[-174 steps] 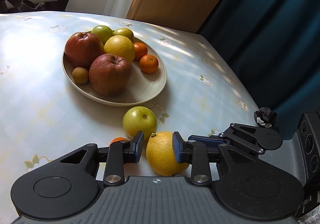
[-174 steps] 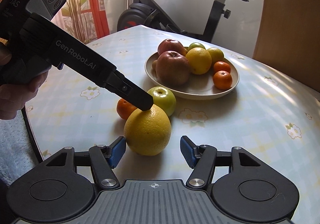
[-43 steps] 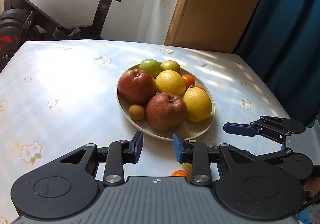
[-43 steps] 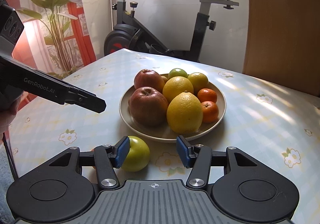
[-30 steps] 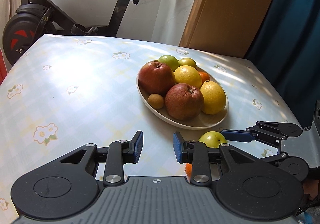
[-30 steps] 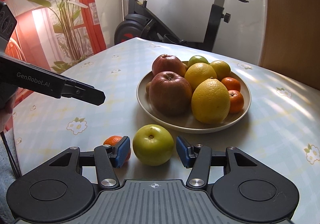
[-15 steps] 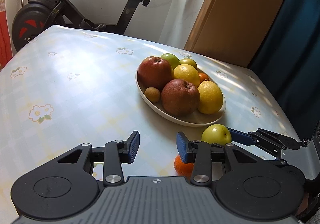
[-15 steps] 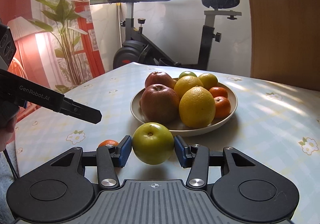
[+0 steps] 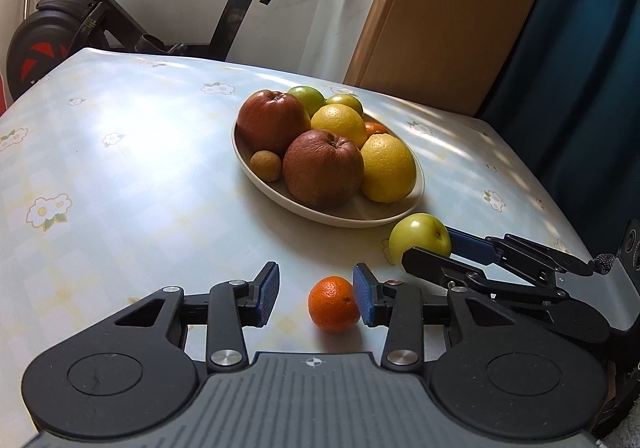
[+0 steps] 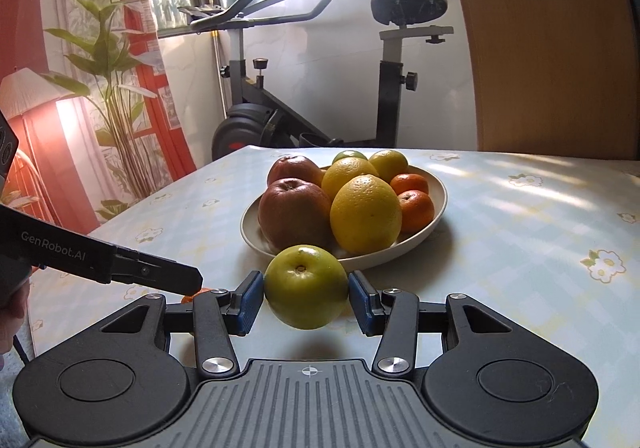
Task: Organize fruits
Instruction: 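Grasp the orange mandarin with the left tool while the right tool holds the green apple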
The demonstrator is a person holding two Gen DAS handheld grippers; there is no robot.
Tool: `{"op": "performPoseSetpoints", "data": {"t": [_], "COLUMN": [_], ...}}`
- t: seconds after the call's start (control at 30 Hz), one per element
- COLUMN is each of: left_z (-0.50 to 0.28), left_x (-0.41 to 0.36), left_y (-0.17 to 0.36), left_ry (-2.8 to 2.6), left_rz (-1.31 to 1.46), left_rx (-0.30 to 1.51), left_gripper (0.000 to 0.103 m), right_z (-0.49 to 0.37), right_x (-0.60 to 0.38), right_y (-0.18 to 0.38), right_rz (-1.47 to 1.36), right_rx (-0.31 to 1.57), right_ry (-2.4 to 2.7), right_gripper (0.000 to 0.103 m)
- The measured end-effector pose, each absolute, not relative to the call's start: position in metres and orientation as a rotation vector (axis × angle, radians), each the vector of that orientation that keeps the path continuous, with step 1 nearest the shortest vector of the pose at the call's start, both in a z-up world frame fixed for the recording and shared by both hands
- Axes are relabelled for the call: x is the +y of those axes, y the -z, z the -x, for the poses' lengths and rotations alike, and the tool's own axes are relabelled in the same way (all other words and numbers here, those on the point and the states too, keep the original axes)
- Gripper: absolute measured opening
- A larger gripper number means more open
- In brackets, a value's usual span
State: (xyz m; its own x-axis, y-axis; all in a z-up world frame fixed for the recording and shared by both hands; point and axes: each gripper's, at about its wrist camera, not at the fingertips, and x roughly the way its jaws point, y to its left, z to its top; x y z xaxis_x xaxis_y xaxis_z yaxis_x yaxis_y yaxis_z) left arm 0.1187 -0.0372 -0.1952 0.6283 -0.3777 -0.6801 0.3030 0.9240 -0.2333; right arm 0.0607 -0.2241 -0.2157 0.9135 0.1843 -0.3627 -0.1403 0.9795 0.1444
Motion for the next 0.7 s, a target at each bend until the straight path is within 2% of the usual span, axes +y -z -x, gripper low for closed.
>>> {"op": "performPoseSetpoints", "data": {"t": [0.7], "left_z": [-0.116], "left_x": [-0.049], "left_y": [0.21], "left_ry": [0.433], "left_rz": [0.059], "left_rx": [0.854], "left_gripper": [0.042], "right_z": [-0.064], "right_x": [-0.233], "right_y": [0.218], "right_rz": [-0.17], "right_rx": [0.39], "right_ry": [-0.139], "right_gripper": [0.043]}}
